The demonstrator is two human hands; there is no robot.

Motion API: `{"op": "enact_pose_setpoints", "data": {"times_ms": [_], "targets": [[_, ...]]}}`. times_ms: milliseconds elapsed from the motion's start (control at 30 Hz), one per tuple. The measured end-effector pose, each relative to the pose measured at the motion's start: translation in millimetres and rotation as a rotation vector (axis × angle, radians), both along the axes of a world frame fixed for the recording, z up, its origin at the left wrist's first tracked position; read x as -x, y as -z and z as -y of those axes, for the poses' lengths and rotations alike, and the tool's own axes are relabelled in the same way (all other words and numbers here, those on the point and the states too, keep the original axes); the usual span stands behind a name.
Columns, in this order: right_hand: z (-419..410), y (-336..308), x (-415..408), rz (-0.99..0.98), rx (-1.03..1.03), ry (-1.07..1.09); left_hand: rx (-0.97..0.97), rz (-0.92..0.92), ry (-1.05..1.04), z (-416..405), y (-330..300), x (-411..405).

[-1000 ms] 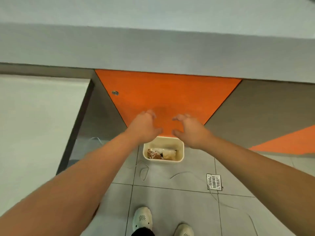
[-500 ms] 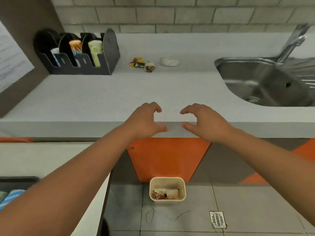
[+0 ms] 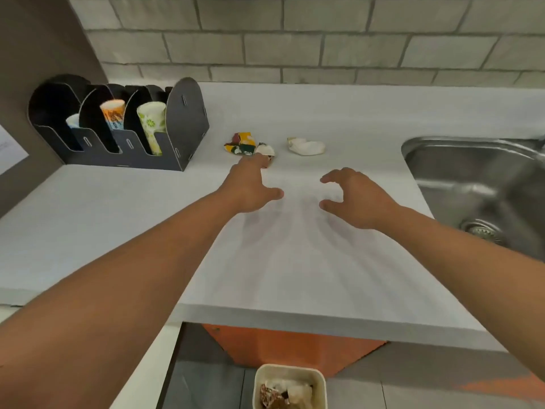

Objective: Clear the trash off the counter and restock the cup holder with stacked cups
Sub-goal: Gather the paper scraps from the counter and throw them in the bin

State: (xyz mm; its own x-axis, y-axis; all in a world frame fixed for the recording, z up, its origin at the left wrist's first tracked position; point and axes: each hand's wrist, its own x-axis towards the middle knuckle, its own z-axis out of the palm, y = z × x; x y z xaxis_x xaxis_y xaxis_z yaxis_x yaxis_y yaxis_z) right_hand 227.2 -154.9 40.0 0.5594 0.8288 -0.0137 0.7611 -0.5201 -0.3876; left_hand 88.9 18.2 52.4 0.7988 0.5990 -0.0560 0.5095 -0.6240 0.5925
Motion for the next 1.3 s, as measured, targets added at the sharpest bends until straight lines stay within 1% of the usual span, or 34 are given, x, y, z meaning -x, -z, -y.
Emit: {"op": "enact_pose_setpoints", "data": {"times_ms": [200,300,367,400,500,567,667,733,800,833,900,967,1100,1200,1300], "targets": [[-66.7,21.7,-70.6,0.011,0.018,0.017,-0.088,0.072,-0.004,-59.2,27.9,-78.3],[-98.5,31.3,-91.9,0.029,-0.030,0.002,-0.179,-0.024,0.039,-76.1,43.3,-100.1],[-117.4,33.3,-102.3,0.041,-0.066,-0.021,-0.245,-0.102,0.063,-81.3,54.0,-104.5],[-126.9,32.9,-106.9,0.047,-0.070,-0.040,-0.270,-0.112,0.059,-82.8,59.2,-104.0],[-154.4,28.9,-120.1,0.082,-0.054,-0.087,-0.310,-0.043,0.026,-84.6,67.6,-98.8],[-169.0,30.6,-128.1,0.099,-0.031,-0.120,-0.336,-0.028,0.040,-84.1,67.1,-95.2],[-179.5,43.0,-133.7,0.086,0.092,-0.133,-0.332,-0.022,0.035,-84.2,61.2,-85.2],[-180.7,51.9,-131.7,0.130,0.131,-0.121,-0.331,0.008,0.001,-86.5,59.2,-74.4],[-181.4,55.2,-127.2,0.195,0.069,-0.106,-0.335,0.065,-0.053,-91.0,57.1,-63.0],[-182.7,54.1,-124.0,0.196,0.008,-0.088,-0.339,0.102,-0.091,-94.1,55.0,-57.9],[-188.3,48.1,-114.9,0.141,-0.131,-0.043,-0.338,0.181,-0.161,-100.4,48.6,-48.7],[-203.0,37.4,-102.9,0.090,-0.235,-0.044,-0.335,0.229,-0.204,-106.2,42.6,-39.2],[-250.7,15.0,-78.8,0.001,-0.305,-0.071,-0.361,0.227,-0.231,-113.1,37.7,-17.6],[-280.0,19.0,-64.7,-0.039,-0.226,-0.075,-0.380,0.226,-0.256,-117.6,39.3,-2.1],[-284.6,45.9,-56.9,0.009,-0.034,-0.053,-0.374,0.208,-0.288,-119.8,41.2,6.8]]}}
